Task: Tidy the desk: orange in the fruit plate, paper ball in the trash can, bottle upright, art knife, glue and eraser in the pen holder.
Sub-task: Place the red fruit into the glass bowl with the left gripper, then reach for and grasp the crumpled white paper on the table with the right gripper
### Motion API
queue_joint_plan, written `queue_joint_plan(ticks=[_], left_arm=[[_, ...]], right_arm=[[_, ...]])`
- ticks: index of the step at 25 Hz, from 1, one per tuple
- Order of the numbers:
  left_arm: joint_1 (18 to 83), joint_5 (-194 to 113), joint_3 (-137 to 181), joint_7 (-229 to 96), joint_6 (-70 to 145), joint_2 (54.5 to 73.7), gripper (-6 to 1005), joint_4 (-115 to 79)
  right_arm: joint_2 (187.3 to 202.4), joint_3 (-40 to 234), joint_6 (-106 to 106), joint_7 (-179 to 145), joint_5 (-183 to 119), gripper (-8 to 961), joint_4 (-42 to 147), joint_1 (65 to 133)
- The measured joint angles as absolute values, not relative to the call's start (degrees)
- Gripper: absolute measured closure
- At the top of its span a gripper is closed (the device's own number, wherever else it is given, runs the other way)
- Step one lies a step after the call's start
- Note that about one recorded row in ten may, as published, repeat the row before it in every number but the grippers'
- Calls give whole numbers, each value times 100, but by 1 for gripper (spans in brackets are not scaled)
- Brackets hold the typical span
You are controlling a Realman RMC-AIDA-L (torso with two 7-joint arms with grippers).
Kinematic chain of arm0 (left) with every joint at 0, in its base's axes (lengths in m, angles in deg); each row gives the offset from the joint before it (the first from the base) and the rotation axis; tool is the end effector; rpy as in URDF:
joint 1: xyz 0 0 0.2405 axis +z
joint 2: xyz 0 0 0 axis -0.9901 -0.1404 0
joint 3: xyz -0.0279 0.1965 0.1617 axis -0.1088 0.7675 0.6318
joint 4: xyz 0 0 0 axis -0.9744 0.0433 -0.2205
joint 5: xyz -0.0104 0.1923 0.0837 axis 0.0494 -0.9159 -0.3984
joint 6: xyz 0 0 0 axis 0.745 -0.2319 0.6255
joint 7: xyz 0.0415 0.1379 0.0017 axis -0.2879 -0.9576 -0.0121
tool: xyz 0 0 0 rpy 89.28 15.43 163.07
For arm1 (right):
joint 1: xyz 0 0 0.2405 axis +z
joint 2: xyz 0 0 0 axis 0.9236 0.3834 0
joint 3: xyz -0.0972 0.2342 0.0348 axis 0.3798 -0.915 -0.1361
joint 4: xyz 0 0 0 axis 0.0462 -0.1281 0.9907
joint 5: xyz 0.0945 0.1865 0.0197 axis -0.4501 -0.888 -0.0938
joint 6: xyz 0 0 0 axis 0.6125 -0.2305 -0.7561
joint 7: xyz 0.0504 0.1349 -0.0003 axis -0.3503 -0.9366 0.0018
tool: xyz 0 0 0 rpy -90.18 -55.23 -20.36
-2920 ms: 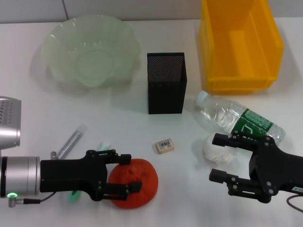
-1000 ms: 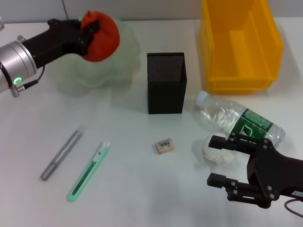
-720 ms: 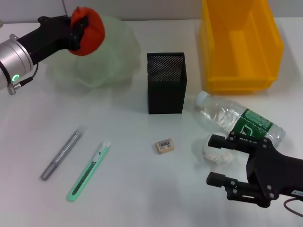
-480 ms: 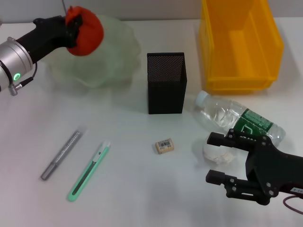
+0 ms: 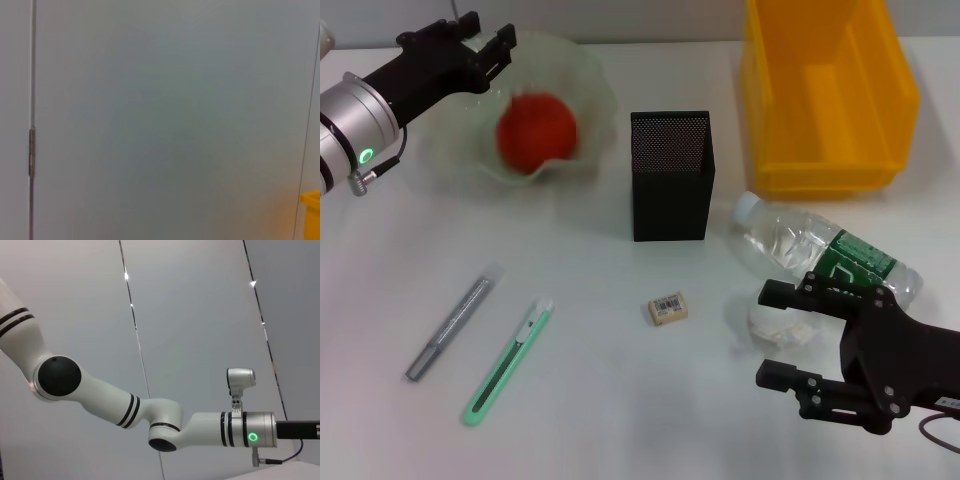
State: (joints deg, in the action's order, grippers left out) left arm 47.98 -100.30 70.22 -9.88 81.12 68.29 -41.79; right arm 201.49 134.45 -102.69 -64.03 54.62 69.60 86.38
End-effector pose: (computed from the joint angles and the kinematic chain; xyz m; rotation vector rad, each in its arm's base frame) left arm -0.2665 0.4127 0.0007 -2.0716 -0.5988 -0.6978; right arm 0.2703 0.2151 -0.0232 -2.6875 0.3143 1.3209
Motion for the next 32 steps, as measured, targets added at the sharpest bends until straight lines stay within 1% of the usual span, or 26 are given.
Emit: queue_joint_plan(ticks=[7,12,19,25,28,29,30,32], left_arm=[[4797,-10027,7040,-895,8563,6819,419,-4171],[5023,-10020,7009,-749,10211,6785,277,-4327],[5460,-10248,7158,-8,12167,6731,282,-4891],[5732,-11413,7186,170,13684,6707,283,-5254],[5852,-11769,7185,140,13764,6734,284,-5175],[5913,-11853,7183,117,13737,6739,284,-5114],[5957,-11877,7181,102,13716,6740,284,-5080],[6064,-11911,7181,89,13692,6744,284,-5014]], right_arm=[[20153,13437,-10263,-6391,5423,246,6961,8646],[20154,13436,-10271,-6386,5384,246,6961,8630],[20138,13317,-10218,-6425,5338,246,6960,8586],[20127,12768,-10179,-6829,5339,245,7200,8529],[20133,12332,-10170,-7605,5337,245,7813,8526],[20130,12295,-10162,-8451,5364,245,8469,8597],[20130,12295,-10162,-8451,5364,245,8469,8597],[20113,12317,-10098,-9559,5542,245,9286,8732]])
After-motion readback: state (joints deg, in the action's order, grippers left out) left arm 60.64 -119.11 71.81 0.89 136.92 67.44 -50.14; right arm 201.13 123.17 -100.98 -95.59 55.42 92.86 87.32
